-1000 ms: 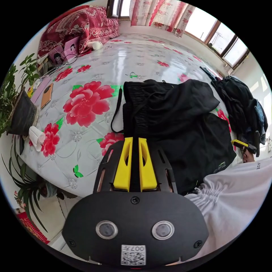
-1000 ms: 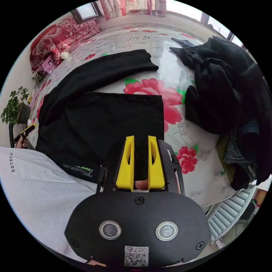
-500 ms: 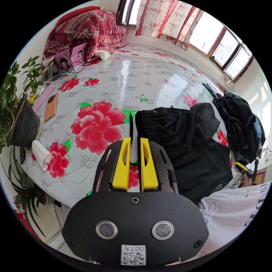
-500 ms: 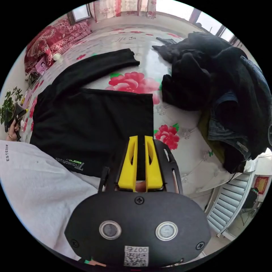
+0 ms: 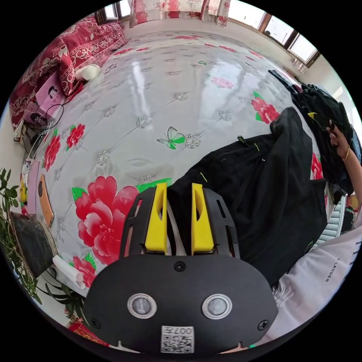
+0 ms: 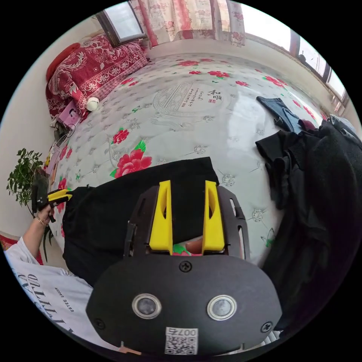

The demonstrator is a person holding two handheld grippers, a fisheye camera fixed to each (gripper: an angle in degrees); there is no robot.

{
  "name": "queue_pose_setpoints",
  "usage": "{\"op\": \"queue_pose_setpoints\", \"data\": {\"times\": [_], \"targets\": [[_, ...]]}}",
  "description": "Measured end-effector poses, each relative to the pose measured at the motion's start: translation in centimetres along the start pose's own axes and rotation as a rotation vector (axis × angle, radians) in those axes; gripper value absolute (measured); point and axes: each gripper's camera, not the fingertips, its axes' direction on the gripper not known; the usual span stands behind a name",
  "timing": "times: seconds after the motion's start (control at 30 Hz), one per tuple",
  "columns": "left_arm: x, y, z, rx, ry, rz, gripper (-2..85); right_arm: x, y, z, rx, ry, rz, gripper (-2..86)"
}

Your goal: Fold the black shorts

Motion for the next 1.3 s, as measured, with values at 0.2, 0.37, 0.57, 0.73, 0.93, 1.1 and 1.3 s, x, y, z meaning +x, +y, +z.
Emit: {"op": "queue_pose_setpoints", "data": {"times": [0.2,0.37,0.57,0.73,0.93,1.1,1.3], "targets": [[-4.4,1.8,-2.6,0.073,0.161,-0.159,2.4,2.0,-5.3,6.2,-0.217,0.024,0.069,4.8],[-8.2,6.6,-10.7,0.359,0.337,-0.34,0.1,0.0,-4.3,2.7,-0.11,0.059,-0.034,0.6],[-9.8,13.0,-18.1,0.522,0.476,-0.361,-0.1,2.1,1.3,-13.1,0.315,-0.159,-0.041,-0.1],[-8.0,18.7,-23.6,0.639,0.554,-0.171,0.0,4.5,14.0,-24.7,0.544,-0.223,-0.04,-0.2],[-2.9,26.3,-24.8,0.481,0.6,0.114,0.3,6.7,31.3,-27.1,0.365,-0.122,0.08,0.0],[1.9,31.5,-18.3,0.201,0.499,0.153,0.8,7.9,43.5,-21.1,0.025,-0.093,0.354,1.1],[5.2,32.1,-15.2,0.136,0.41,0.189,1.7,6.6,47.1,-22.7,0.118,-0.077,0.406,2.8]]}}
